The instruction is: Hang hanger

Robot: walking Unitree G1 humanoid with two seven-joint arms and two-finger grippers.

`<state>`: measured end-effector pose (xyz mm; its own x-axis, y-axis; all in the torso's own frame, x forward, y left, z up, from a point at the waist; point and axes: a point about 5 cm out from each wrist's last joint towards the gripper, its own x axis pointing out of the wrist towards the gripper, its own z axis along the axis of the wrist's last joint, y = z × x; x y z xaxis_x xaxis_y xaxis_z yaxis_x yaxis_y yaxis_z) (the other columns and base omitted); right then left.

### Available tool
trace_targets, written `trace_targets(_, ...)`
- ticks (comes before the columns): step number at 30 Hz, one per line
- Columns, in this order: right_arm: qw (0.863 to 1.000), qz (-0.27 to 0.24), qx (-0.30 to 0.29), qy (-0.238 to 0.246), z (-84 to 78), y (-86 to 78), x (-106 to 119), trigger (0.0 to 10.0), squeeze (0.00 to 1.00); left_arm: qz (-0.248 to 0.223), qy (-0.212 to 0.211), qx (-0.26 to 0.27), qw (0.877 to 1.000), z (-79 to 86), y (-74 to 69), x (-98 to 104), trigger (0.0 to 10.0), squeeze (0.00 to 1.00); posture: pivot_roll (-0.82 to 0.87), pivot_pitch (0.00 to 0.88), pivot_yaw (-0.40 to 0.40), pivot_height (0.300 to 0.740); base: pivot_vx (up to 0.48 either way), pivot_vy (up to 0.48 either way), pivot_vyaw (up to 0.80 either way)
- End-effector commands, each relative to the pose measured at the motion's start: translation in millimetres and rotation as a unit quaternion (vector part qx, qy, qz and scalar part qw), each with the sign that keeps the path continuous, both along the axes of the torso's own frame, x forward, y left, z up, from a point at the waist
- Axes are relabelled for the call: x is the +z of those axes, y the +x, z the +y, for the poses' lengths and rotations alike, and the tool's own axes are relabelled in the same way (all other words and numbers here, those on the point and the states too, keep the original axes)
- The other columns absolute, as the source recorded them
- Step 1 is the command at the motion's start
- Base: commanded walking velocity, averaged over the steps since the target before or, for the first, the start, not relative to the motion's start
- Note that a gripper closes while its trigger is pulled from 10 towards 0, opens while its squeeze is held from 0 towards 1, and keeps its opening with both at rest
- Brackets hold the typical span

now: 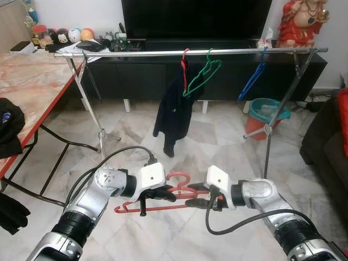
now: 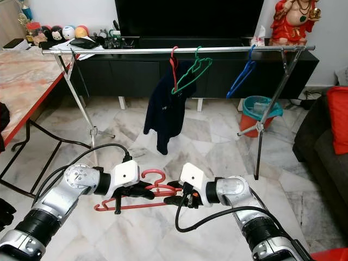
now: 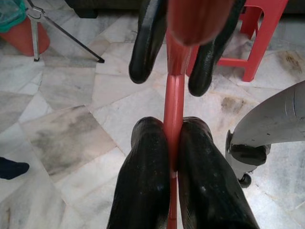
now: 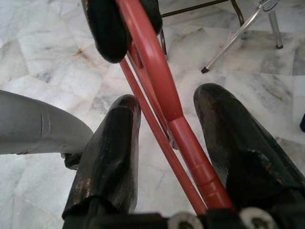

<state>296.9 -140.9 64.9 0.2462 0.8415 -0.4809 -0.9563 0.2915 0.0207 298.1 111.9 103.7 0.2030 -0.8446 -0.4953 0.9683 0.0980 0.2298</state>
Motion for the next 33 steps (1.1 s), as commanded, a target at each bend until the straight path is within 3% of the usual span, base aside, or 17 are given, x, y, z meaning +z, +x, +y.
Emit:
trace_targets(1, 1.0, -0.003, 0.031, -0.004, 7.9, -1.9, -0.4, 0.0, 0.0, -0.013, 0.0, -0.012, 1.0, -4.8, 1.4, 6.5, 10.0, 0.0, 0.11, 0.0, -0.005, 0.74, 0.0, 0.0, 0.0)
trace_targets(21, 0.999, 0.002, 0.046, -0.017, 8.1, -4.8, -3.9, 0.0, 0.0, -0.015, 0.005, -0.02, 1.0, -6.9, -0.3, 5.9, 10.0, 0.0, 0.11, 0.0, -0.001, 0.74, 0.0, 0.0, 0.0)
trace_targets(22, 0.999, -0.002, 0.047, -0.023, 8.4, -4.6, -4.5, 2.1, 0.0, -0.014, 0.006, -0.021, 1.0, -7.1, -0.3, 6.1, 10.0, 0.0, 0.11, 0.0, -0.002, 0.74, 0.0, 0.0, 0.0)
trace_targets(23, 0.999, -0.002, 0.047, -0.023, 8.4, -4.6, -4.5, 2.1, 0.0, -0.014, 0.006, -0.021, 1.0, -7.1, -0.3, 6.1, 10.0, 0.0, 0.11, 0.0, -0.002, 0.74, 0.0, 0.0, 0.0)
trace_targets(24, 0.998, -0.004, 0.05, -0.027, 8.5, -4.7, -4.8, 7.8, 0.0, -0.014, 0.006, -0.022, 1.0, -7.2, -0.4, 6.0, 10.0, 0.0, 0.11, 0.0, -0.002, 0.74, 0.0, 0.0, 0.0)
trace_targets(25, 0.998, -0.01, 0.054, -0.037, 8.0, -4.7, -5.3, 10.0, 0.0, -0.012, 0.007, -0.024, 1.0, -7.4, -0.7, 5.8, 10.0, 0.0, 0.11, 0.0, -0.002, 0.74, 0.0, 0.0, 0.0)
trace_targets(32, 0.996, -0.019, 0.076, -0.043, 7.3, -4.9, 1.0, 10.0, 0.0, -0.007, 0.008, -0.027, 1.0, -8.2, -2.1, 4.1, 10.0, 0.0, 0.11, 0.0, -0.006, 0.74, 0.0, 0.0, 0.0)
trace_targets(33, 0.996, -0.018, 0.079, -0.043, 7.1, -5.2, 1.4, 8.7, 0.0, -0.006, 0.008, -0.027, 1.0, -8.6, -2.4, 3.8, 10.0, 0.0, 0.11, 0.0, -0.007, 0.74, 0.0, 0.0, 0.0)
